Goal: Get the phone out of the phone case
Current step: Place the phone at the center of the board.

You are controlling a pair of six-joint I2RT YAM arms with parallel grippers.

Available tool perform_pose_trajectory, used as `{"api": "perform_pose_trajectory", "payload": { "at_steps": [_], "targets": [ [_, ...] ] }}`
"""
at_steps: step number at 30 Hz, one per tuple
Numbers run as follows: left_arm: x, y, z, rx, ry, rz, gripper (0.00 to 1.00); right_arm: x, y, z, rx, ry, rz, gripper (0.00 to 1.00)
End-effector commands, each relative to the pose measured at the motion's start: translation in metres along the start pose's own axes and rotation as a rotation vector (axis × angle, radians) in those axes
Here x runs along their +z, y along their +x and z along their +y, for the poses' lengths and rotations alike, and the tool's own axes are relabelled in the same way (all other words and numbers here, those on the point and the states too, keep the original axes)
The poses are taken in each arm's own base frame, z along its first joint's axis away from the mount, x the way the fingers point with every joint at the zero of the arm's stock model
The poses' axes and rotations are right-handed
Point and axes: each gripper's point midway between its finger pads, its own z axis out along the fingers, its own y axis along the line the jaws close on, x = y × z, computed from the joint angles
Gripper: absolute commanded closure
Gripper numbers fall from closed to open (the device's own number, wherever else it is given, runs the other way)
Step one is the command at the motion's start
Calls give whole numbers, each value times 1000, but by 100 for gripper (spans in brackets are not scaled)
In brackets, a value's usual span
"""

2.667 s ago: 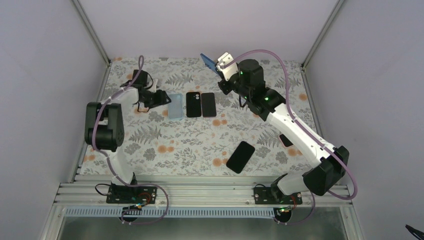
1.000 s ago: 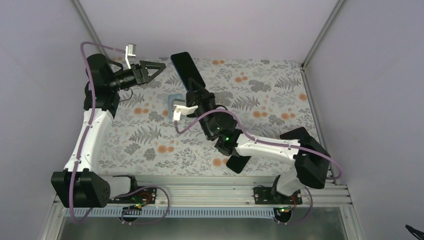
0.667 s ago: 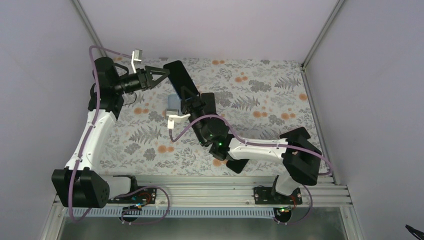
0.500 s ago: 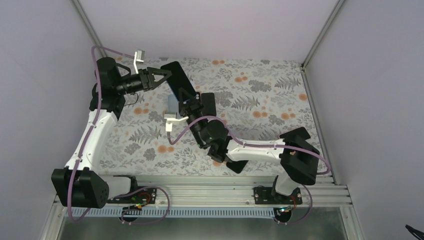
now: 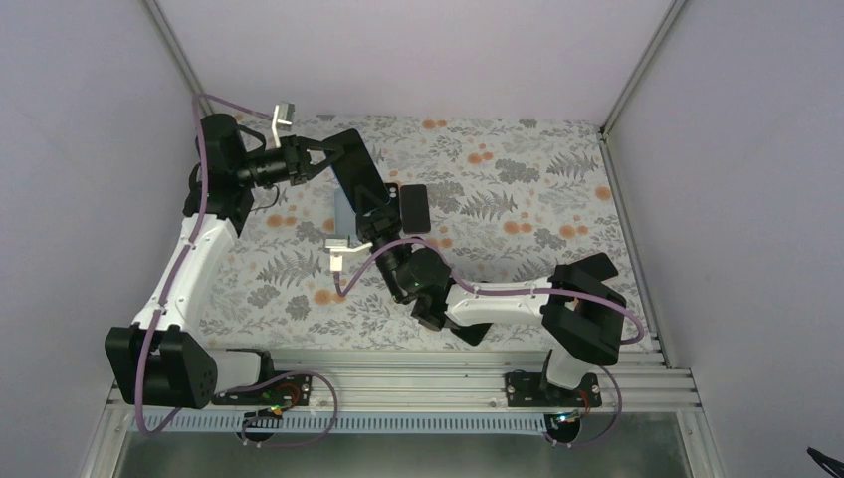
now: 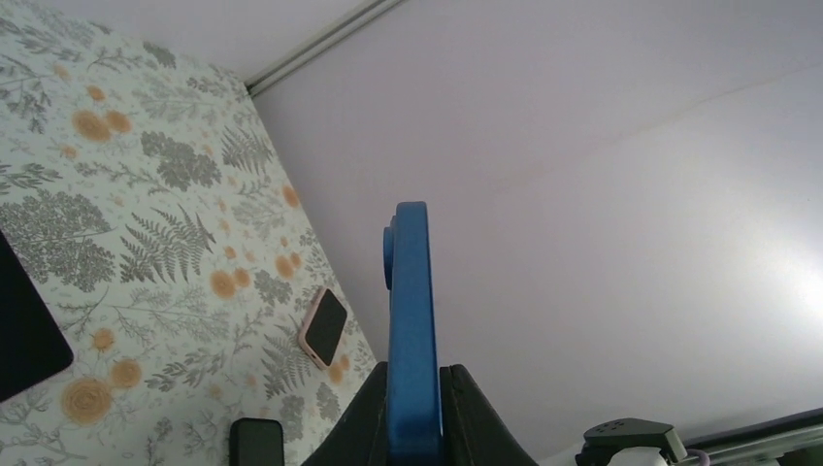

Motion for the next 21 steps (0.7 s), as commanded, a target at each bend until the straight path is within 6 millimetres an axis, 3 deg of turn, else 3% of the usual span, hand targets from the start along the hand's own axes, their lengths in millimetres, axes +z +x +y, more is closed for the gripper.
{"api": "perform_pose_trajectory", "payload": {
  "at_steps": [1,6,12,15,17,21],
  "targets": [
    [0,-7,7,41,-14,-25,98,-5,7,-42,88,140,19,78],
    [-4,-16,2,73,-13,-43,98,-8,11,-33,116,85,23,47],
    [-11,-26,-1,141,-30,-66,98,-13,10,-3,239,-147,7,11],
    [-13,-30,1,176,-43,-74,98,-20,4,16,331,-350,-9,1],
    [-15,-33,4,195,-56,-83,98,-25,-2,20,415,-474,-27,1],
    [-17,-33,3,252,-47,-76,98,-26,0,13,591,-621,-44,1]
  ]
}}
